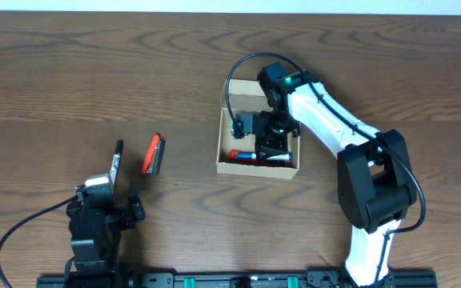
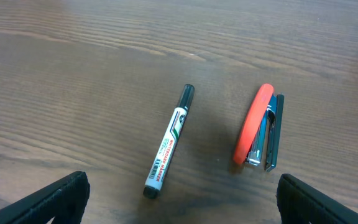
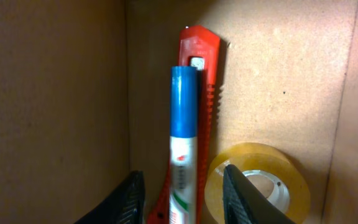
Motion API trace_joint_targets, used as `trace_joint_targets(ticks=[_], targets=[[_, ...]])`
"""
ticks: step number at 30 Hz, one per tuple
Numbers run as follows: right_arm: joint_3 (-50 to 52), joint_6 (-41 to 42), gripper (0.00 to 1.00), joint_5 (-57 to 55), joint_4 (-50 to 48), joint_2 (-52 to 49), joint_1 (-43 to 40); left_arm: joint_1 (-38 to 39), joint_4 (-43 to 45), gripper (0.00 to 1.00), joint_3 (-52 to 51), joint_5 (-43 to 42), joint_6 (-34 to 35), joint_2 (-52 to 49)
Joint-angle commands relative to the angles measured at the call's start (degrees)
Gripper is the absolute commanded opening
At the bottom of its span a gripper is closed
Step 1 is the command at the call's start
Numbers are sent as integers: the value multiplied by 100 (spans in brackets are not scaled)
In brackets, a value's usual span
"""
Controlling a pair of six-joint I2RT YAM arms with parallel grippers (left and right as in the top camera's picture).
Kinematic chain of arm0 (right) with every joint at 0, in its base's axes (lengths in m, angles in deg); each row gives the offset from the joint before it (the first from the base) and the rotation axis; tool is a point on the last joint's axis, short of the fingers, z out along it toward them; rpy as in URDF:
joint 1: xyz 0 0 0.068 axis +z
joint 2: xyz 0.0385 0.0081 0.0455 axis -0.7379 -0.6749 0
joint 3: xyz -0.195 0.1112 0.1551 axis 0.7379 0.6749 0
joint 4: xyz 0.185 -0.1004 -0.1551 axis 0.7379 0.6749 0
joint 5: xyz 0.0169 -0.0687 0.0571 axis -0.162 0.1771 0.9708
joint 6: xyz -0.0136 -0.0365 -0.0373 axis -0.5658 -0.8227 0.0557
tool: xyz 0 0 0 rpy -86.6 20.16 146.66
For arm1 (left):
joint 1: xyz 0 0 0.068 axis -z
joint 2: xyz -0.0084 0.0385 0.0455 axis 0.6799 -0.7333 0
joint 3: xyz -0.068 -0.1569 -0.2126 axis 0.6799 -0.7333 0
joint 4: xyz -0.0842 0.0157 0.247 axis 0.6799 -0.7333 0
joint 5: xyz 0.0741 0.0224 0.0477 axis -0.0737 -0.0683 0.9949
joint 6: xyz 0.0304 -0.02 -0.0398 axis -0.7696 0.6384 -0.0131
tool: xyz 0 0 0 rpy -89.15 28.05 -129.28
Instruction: Pack container
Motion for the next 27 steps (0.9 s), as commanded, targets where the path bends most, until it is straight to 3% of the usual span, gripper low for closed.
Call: trace_joint_targets(ticks=[1, 8, 10, 13, 14, 18, 21, 27], targets=[[-76, -55, 35, 28, -20, -9, 28, 17, 4, 95, 98, -20, 39, -4], [-210, 214, 42, 33, -24, 74, 37, 17, 7, 95, 98, -22, 37, -4], [-503, 623, 56, 37, 24, 221, 39, 17, 17, 95, 98, -20, 39, -4], [-1019, 1071, 69, 24, 236, 428, 7, 17, 70, 95, 98, -26, 297, -4], [-1167, 1235, 99, -2, 289, 492, -22, 17, 66, 95, 114, -31, 503, -4], [-1770, 2524, 99, -142, 446, 776, -315, 17, 55, 95, 382, -452, 872, -83], [-2011, 2839, 99, -144, 614, 968, -691, 17, -31, 95, 848, -450, 916, -551], [-2035, 3545, 99, -166, 557, 1325, -1757, 17, -498, 95, 2483, -424, 719, -2999]])
